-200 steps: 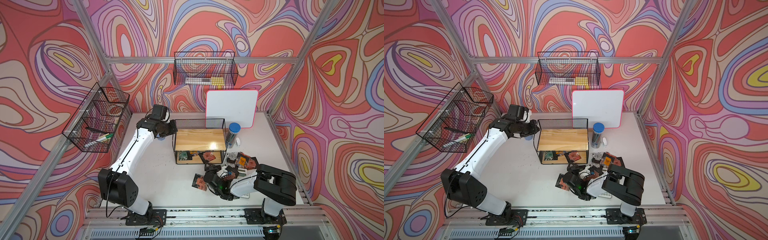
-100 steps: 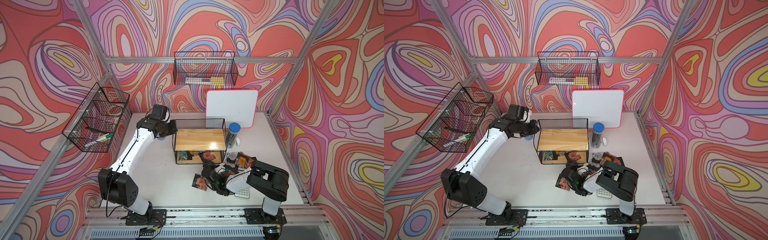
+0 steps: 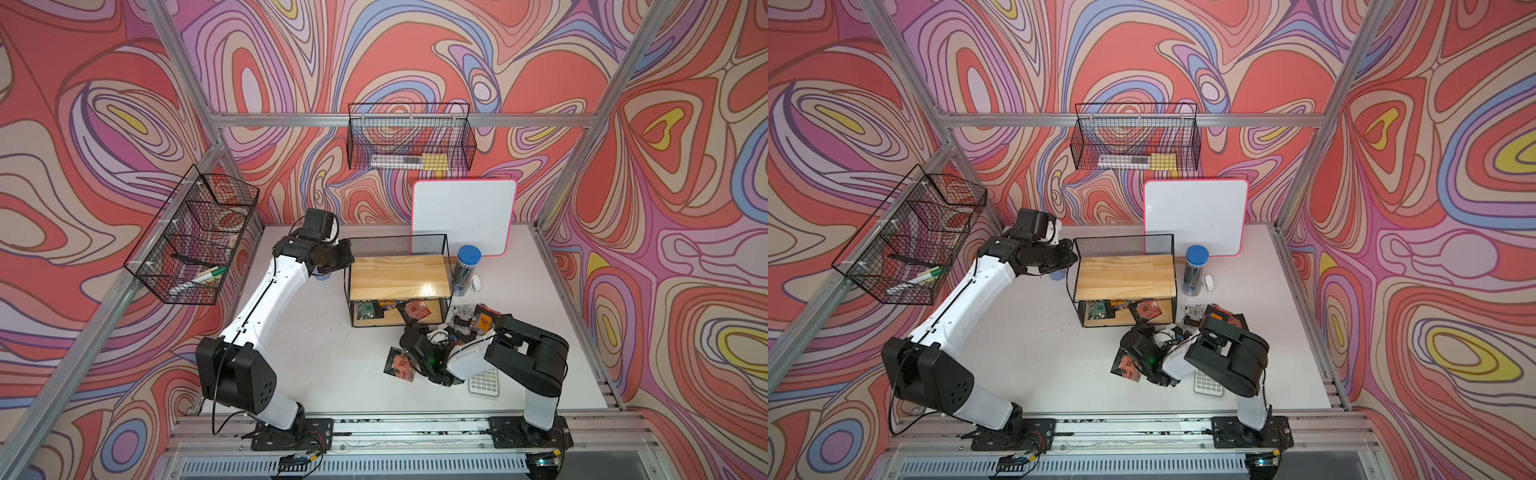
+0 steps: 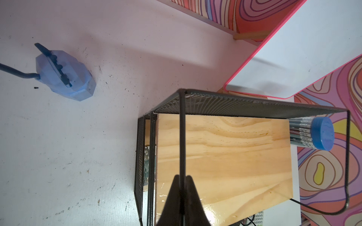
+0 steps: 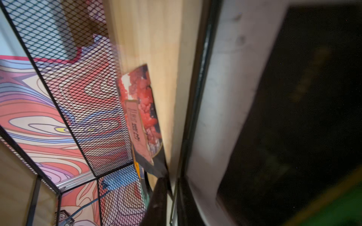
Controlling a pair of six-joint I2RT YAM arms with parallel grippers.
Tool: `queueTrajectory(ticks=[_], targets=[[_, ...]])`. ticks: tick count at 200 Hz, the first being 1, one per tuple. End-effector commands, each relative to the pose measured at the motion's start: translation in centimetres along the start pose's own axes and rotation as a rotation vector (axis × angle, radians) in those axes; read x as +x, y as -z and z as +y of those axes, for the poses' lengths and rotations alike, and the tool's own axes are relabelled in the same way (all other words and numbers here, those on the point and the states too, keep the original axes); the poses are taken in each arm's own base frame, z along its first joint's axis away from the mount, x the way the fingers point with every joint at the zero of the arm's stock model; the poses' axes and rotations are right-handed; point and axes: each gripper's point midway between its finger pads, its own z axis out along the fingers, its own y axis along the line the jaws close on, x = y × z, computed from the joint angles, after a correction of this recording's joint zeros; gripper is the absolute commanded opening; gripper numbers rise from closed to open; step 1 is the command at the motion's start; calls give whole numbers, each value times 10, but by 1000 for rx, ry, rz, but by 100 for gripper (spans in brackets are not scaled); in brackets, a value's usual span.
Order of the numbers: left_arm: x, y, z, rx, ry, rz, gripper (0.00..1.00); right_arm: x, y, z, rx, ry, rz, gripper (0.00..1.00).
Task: Remove the tea bags from the shelf
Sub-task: Pick up the tea bag from the shelf, then place the tea bag at the center of the board.
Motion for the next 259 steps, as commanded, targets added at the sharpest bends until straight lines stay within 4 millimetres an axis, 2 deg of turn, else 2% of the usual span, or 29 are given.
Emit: queueTrajectory(ticks=[1, 39, 57, 59, 67, 138, 173, 188, 208, 228, 252, 259], targets=[[14, -3, 19, -72, 13, 54, 4, -18, -1, -30, 102, -259, -65, 0], [13, -2, 24, -102, 43, 41, 1, -13, 9, -9, 94, -234, -34, 0], [11, -1, 28, -121, 53, 30, 0, -14, 16, -7, 115, -217, -32, 0], [11, -1, 28, -123, 55, 29, 0, -13, 19, 0, 104, -227, -23, 0], [11, -1, 29, -125, 59, 27, 0, -13, 23, 5, 108, -225, -19, 0], [11, -2, 30, -132, 69, 24, 0, -8, 63, 19, 175, -164, 41, 0], [13, -3, 31, -131, 66, 28, 0, -5, 89, 36, 148, -80, 106, 0], [14, -3, 31, -131, 65, 31, 0, -5, 102, 34, 168, -42, 125, 0], [14, -3, 31, -129, 63, 32, 0, -11, 116, 13, 233, -8, 136, 0], [15, -3, 30, -126, 61, 37, 0, -21, 120, -7, 271, -1, 126, 0], [16, -3, 31, -127, 59, 40, 0, -32, 122, -13, 277, -11, 99, 0], [17, -2, 31, -128, 59, 40, 0, -32, 123, -12, 277, -12, 96, 12]])
